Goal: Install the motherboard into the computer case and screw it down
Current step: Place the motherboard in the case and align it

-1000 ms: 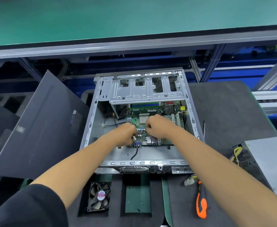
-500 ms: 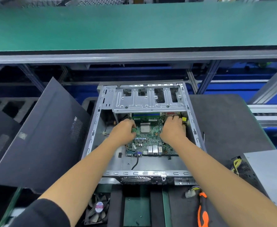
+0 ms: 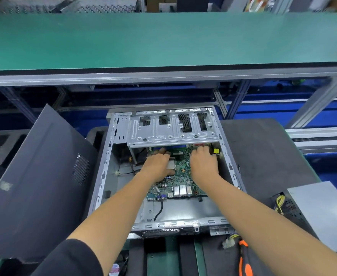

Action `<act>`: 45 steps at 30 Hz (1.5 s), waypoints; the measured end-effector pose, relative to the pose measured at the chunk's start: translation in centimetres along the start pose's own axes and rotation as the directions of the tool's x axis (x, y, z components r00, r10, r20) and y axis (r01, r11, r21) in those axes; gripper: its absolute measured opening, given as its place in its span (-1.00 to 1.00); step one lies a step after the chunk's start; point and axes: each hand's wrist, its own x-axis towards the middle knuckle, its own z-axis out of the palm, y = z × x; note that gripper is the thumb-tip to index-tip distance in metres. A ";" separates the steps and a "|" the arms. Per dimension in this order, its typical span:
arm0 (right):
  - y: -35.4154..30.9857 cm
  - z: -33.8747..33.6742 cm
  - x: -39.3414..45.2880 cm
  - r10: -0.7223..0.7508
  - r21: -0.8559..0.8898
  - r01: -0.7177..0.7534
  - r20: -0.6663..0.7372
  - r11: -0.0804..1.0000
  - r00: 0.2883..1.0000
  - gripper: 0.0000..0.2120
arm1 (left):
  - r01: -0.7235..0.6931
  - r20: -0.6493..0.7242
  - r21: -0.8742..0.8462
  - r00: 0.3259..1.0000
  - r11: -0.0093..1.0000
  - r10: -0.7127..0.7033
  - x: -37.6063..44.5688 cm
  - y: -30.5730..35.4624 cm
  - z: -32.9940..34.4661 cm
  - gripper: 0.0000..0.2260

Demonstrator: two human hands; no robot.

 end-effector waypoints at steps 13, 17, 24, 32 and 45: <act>-0.5 0.2 -0.4 0.096 -0.063 -0.087 0.158 0.994 0.983 -0.62 | -0.032 -0.041 -0.055 0.999 0.998 0.030 0.4 0.4 0.6 -0.43; -0.1 0.4 -0.2 0.119 0.029 -0.125 0.158 0.992 0.980 -0.51 | -0.032 -0.061 -0.056 0.998 0.998 0.028 0.4 0.5 0.8 -0.46; -0.1 0.4 0.1 0.175 0.108 -0.194 0.161 0.975 0.971 -0.52 | -0.054 -0.046 -0.031 0.998 0.998 0.053 0.9 0.1 1.3 -0.43; -0.4 -0.6 -0.3 0.204 0.228 -0.236 0.152 0.945 0.967 -0.45 | -0.082 0.001 -0.025 0.997 0.996 0.082 0.5 -1.1 0.7 -0.44; -0.4 -1.2 -3.0 0.105 0.239 -0.146 0.173 0.960 0.979 -0.21 | -0.213 -0.019 0.072 0.976 0.974 0.215 -3.8 -1.8 0.0 -0.62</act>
